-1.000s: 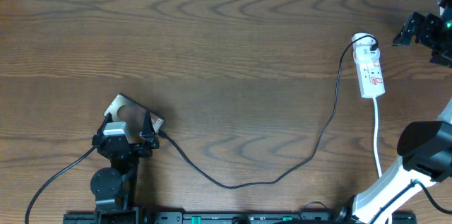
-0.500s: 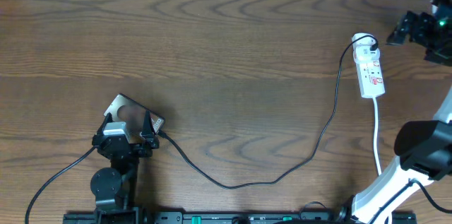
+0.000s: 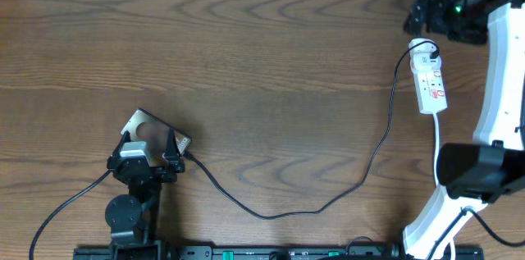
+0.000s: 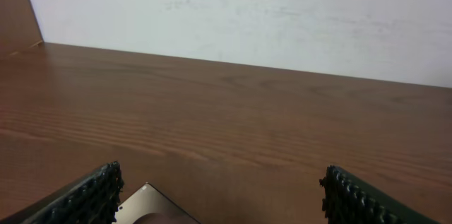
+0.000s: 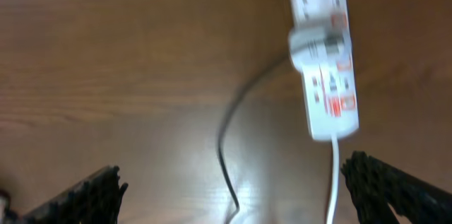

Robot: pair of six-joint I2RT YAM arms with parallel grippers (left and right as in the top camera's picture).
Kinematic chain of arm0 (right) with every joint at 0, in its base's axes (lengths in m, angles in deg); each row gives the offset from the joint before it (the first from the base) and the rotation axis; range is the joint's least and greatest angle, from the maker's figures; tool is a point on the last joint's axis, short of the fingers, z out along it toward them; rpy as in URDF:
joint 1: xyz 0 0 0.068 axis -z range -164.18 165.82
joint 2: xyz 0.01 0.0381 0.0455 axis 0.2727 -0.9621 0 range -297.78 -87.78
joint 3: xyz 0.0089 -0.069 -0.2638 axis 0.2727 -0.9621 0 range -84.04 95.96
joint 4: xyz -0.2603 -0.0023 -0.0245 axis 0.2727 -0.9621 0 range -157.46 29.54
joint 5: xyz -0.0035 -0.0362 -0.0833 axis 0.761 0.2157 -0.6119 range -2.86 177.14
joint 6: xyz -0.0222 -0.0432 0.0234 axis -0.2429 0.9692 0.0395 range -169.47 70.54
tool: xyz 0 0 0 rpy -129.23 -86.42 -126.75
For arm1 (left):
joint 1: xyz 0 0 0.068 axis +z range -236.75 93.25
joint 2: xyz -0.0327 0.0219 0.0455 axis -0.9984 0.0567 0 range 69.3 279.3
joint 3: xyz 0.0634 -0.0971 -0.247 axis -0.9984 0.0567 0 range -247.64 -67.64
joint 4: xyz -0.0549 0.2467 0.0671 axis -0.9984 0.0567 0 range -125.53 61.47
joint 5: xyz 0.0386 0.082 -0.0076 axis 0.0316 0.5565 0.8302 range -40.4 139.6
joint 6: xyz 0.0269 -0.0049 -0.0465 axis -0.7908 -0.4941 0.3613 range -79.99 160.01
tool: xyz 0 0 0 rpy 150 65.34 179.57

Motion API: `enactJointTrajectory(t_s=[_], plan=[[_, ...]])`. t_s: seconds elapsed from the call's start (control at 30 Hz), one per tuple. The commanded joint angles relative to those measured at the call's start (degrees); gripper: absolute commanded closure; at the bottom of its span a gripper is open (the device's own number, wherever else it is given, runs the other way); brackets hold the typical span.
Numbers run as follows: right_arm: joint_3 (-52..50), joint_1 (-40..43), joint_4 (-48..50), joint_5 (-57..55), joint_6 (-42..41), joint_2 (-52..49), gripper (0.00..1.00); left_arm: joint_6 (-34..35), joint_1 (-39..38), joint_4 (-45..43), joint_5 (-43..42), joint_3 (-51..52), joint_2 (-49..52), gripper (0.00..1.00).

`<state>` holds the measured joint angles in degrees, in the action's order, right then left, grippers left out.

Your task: Plug charger to phone and switch on socket

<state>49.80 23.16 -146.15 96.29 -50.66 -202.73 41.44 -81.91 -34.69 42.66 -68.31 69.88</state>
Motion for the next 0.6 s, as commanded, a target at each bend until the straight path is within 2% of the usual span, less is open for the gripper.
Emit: enactJointTrajectory(t_s=[0.0,0.37,0.57], plan=[[-3.8,-1.8,6.3,-1.0,1.2,7.0,0.01,-0.8,0.3,2.6,-1.4,0.4,-0.3,0.11],[-38.8,-4.8,33.0,-1.1,1.2,27.4,0.01,-0.8,0.3,2.6,-1.4,0.4,-0.3,0.11],[-60.3,-6.6,53.4,-1.1,1.2,40.0,0.01,-0.8,0.3,2.6,-1.4,0.4,-0.3,0.11]])
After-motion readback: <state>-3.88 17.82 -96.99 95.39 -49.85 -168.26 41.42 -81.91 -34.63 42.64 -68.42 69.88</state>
